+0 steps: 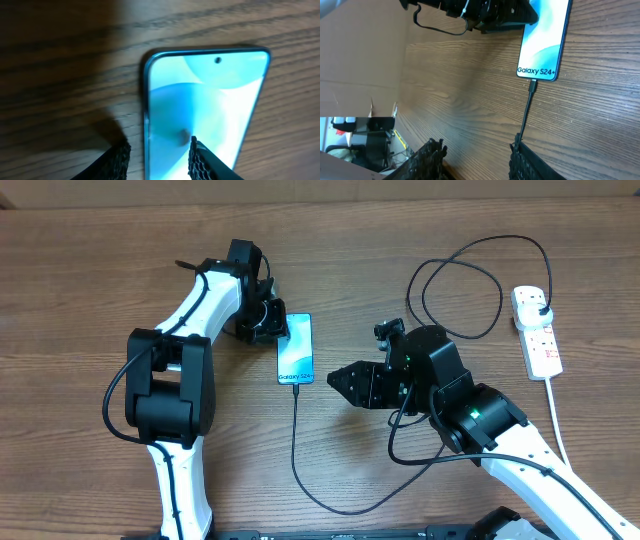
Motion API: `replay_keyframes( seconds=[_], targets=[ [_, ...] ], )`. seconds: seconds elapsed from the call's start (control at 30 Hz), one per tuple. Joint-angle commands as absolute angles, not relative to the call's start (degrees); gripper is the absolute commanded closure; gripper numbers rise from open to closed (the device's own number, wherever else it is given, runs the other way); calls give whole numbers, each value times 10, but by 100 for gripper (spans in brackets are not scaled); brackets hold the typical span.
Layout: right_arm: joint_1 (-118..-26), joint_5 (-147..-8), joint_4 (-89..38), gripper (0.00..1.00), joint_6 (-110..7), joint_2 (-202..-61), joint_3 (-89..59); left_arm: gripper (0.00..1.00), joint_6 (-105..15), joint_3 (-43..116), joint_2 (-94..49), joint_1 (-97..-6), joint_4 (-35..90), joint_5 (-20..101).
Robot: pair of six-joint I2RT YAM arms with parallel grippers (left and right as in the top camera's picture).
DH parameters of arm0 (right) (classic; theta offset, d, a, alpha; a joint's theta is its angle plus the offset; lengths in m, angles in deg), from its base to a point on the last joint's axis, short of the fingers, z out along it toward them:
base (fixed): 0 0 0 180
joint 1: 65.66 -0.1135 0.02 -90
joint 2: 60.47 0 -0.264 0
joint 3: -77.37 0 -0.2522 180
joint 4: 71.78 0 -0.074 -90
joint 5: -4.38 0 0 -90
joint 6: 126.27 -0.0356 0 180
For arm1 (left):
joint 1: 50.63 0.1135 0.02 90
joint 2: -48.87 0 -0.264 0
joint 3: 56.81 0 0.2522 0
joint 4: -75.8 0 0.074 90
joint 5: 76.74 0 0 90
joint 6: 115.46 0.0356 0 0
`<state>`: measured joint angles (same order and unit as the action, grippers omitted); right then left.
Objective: Plug charger to phone and switch on socket
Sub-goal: 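Release the plug with the right gripper and lower the phone with the left, then open the left gripper and lift it off the phone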
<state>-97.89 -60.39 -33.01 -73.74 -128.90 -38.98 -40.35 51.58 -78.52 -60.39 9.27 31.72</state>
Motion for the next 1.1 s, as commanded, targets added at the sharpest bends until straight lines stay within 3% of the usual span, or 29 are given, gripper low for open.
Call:
replay_keyframes(
  seconds=[0.0, 0.23, 0.57, 0.83, 1.07],
  targets=[
    [-978, -608, -332, 55, -733, -1290, -387, 58, -402, 501, -811, -600, 84, 205],
    [-978, -610, -327, 55, -717, -1290, -387, 59, -357, 531, -810, -599, 55, 175],
    [-978, -625, -312, 55, -715, -1290, -387, 65, -358, 801, -787, -599, -123, 155],
    [-978, -653, -275, 55, -704, -1290, -387, 63, -358, 1057, -752, -601, -229, 249],
    [-976, -681, -259, 55, -705, -1290, -387, 58, -358, 1145, -703, -602, -256, 352]
  ],
)
